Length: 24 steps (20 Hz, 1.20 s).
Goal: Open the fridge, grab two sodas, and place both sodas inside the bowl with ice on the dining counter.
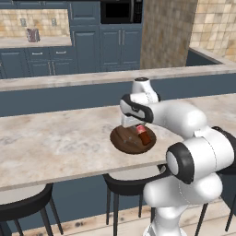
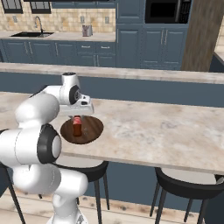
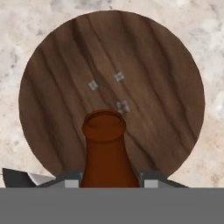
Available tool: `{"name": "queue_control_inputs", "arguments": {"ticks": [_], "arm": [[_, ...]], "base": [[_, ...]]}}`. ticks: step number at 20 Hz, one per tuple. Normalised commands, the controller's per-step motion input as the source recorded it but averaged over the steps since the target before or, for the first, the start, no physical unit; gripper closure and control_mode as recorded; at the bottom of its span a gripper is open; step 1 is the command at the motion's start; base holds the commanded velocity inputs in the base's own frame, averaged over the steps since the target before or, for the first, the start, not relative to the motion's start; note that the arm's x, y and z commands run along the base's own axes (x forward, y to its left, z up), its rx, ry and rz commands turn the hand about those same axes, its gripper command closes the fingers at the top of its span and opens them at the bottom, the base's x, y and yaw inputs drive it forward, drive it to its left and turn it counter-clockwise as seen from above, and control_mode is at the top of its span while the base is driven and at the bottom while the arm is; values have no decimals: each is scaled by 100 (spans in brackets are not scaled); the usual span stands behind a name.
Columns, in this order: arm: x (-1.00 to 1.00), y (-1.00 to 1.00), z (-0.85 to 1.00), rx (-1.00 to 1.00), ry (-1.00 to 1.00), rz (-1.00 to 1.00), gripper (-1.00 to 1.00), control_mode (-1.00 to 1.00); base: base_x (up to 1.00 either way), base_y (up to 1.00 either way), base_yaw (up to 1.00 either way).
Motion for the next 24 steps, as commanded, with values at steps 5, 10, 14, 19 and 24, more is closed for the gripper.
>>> {"name": "queue_control_inputs", "arguments": {"ticks": [5,10,14,19,24], "arm": [[4,0,-13,-1,5,1,100,-100],[0,0,-2,-1,0,0,100,-100],[0,0,-12,-2,0,0,100,-100],[0,0,-18,-3,0,0,100,-100],[3,0,-19,-1,0,0,100,-100]], "base": [[0,0,0],[0,0,0],[0,0,0],[0,0,0],[0,0,0]]}}
